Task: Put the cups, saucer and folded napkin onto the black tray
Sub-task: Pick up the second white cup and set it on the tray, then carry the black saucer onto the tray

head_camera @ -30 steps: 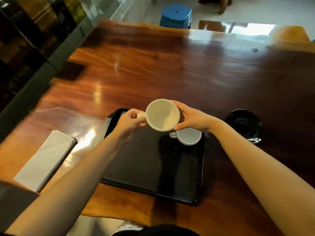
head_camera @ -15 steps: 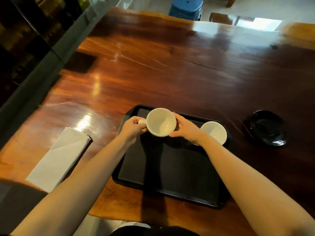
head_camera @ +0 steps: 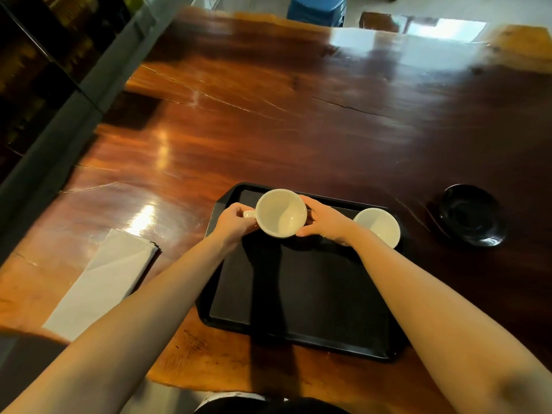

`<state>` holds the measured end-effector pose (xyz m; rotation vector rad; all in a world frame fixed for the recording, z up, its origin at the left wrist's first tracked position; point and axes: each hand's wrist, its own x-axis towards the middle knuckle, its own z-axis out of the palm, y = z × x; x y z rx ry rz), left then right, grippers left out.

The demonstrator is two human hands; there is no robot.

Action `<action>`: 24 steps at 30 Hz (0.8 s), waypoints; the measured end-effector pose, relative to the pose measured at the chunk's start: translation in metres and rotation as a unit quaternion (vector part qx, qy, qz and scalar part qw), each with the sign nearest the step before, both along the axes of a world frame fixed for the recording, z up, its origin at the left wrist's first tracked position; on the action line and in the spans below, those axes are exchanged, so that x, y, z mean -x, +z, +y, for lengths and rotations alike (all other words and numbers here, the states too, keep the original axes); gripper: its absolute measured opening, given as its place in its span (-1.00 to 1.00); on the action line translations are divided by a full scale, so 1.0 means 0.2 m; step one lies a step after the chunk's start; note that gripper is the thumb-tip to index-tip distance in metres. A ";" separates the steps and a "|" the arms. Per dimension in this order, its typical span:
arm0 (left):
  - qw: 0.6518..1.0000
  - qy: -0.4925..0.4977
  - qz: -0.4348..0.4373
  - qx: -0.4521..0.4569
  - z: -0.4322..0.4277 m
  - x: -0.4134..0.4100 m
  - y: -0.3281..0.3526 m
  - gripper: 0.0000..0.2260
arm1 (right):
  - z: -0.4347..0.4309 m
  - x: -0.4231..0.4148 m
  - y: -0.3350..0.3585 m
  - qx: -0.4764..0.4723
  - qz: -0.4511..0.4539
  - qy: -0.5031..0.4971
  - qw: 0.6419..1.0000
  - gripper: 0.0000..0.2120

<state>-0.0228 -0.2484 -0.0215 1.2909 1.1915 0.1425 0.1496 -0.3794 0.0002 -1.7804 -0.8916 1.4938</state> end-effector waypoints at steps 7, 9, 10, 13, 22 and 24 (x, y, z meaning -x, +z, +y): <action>0.931 -0.252 0.189 -0.185 0.08 -0.03 0.14 -0.75 | 0.01 -0.02 0.03 0.055 -0.057 0.027 0.997 -0.32; 0.901 -0.300 0.231 -0.211 0.10 -0.04 0.22 -0.68 | 0.00 -0.03 0.06 0.073 -0.078 0.037 0.994 -0.32; 0.890 -0.313 0.246 -0.224 0.11 -0.05 0.27 -0.66 | -0.01 -0.04 0.08 0.084 -0.096 0.044 0.991 -0.31; 0.872 -0.325 0.249 -0.270 0.12 -0.11 0.43 -0.66 | -0.04 -0.10 0.17 0.103 -0.130 0.053 0.985 -0.37; 0.798 -0.467 0.216 -0.314 -0.05 -0.58 0.77 -0.70 | -0.26 -0.41 0.56 0.154 -0.194 0.085 0.965 -0.57; 0.785 -0.492 0.220 -0.305 -0.12 -0.71 0.82 -0.69 | -0.34 -0.50 0.65 0.181 -0.208 0.082 0.958 -0.57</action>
